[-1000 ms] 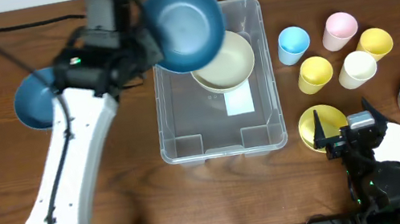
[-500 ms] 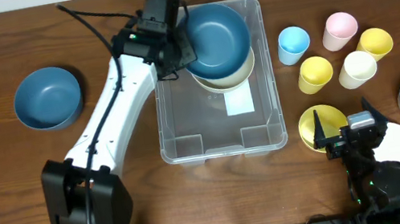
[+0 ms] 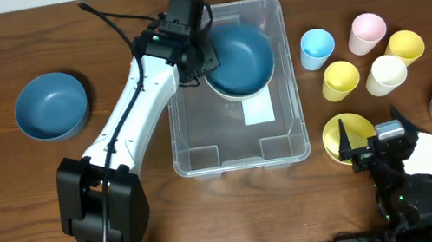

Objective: Pack container
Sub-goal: 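Set the teal bowl into the cream bowl and release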

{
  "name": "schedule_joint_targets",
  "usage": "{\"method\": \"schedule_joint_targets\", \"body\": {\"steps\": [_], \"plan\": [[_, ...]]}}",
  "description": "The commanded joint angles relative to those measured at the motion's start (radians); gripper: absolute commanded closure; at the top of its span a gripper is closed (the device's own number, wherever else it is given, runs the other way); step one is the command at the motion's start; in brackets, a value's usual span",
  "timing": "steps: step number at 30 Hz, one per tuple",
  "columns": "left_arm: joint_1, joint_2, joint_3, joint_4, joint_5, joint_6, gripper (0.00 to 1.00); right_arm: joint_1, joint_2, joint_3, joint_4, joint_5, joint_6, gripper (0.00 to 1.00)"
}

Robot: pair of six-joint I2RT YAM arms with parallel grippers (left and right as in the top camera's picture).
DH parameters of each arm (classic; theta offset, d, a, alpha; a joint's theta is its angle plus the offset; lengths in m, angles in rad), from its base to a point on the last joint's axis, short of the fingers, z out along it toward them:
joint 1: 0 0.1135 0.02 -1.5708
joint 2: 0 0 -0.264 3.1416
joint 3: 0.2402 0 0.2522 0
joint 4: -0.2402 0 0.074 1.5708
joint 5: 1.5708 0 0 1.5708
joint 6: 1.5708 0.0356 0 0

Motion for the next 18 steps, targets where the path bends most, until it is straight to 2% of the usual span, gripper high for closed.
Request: {"method": "schedule_joint_targets", "body": {"steps": [1,10,14,18], "plan": [[0.0,-0.004,0.014,0.009,-0.008,0.008,0.57,0.011,-0.005,-0.003,-0.002,-0.004,-0.007,0.01],[0.033,-0.109,0.014,0.018,-0.01,0.008,0.54,0.011,-0.005,-0.003,-0.002,-0.004,-0.007,0.01],[0.11,-0.175,0.014,-0.043,-0.062,0.003,0.53,0.011,-0.005,-0.003,-0.002,-0.004,-0.007,0.01],[0.245,-0.224,0.014,-0.159,-0.117,-0.053,0.53,0.011,-0.005,-0.003,-0.002,-0.004,-0.007,0.01]]}}
